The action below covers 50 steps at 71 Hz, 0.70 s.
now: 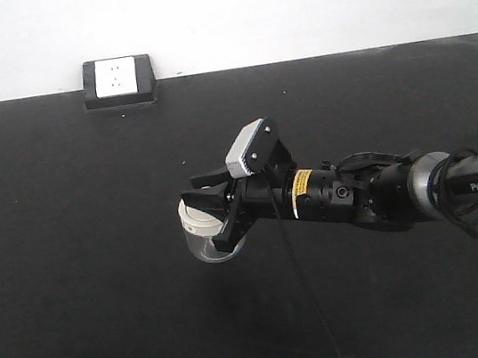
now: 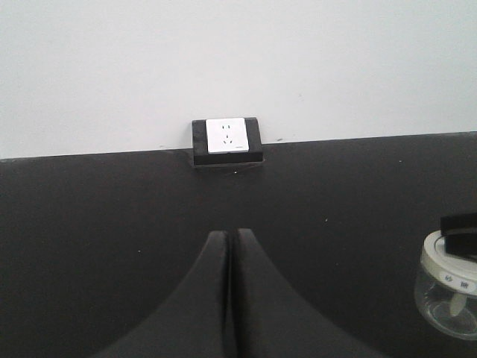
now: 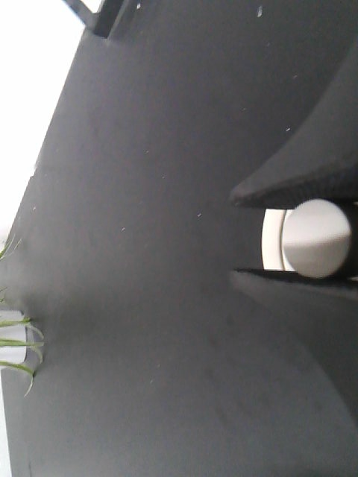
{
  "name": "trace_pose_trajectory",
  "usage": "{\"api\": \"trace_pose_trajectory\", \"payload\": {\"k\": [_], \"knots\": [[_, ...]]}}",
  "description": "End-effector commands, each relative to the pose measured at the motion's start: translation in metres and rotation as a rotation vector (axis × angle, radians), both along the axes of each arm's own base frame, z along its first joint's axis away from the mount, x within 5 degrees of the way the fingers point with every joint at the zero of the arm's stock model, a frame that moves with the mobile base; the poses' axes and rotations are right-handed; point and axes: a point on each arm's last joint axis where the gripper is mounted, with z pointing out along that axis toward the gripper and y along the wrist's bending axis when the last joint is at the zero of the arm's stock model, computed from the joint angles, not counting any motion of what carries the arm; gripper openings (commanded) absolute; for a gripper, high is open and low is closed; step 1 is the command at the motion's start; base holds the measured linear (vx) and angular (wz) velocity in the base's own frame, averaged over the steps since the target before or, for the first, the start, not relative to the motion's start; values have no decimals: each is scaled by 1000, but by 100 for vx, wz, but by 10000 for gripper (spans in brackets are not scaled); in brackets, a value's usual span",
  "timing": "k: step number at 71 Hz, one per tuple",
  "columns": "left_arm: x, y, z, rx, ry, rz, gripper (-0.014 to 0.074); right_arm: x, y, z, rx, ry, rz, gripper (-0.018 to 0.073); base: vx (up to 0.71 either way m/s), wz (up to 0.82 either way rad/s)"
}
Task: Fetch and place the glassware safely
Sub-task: 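Extend the right arm forward and lower the jar toward the bench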
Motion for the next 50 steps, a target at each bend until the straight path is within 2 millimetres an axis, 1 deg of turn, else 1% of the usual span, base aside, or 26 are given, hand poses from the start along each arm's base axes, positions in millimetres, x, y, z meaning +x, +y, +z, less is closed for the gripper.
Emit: {"api": "trace_pose_trajectory", "payload": {"k": [1, 15, 36, 45, 50], "knots": [[1, -1, 15, -18, -89, -8, -7, 5, 0, 34, 119, -124, -1, -1, 0, 0], [1, -1, 15, -18, -89, -8, -7, 7, 0, 27, 98, -174, 7, -1, 0, 0], [1, -1, 15, -18, -89, -8, -7, 7, 0, 27, 87, -189, 7, -1, 0, 0], [1, -1, 15, -18, -89, -8, -7, 8, 0, 22, 85, -179, -3, -1, 0, 0], [1, -1, 15, -18, -89, -8, -7, 10, 0, 15, 90, -166, -15, -1, 0, 0]]}}
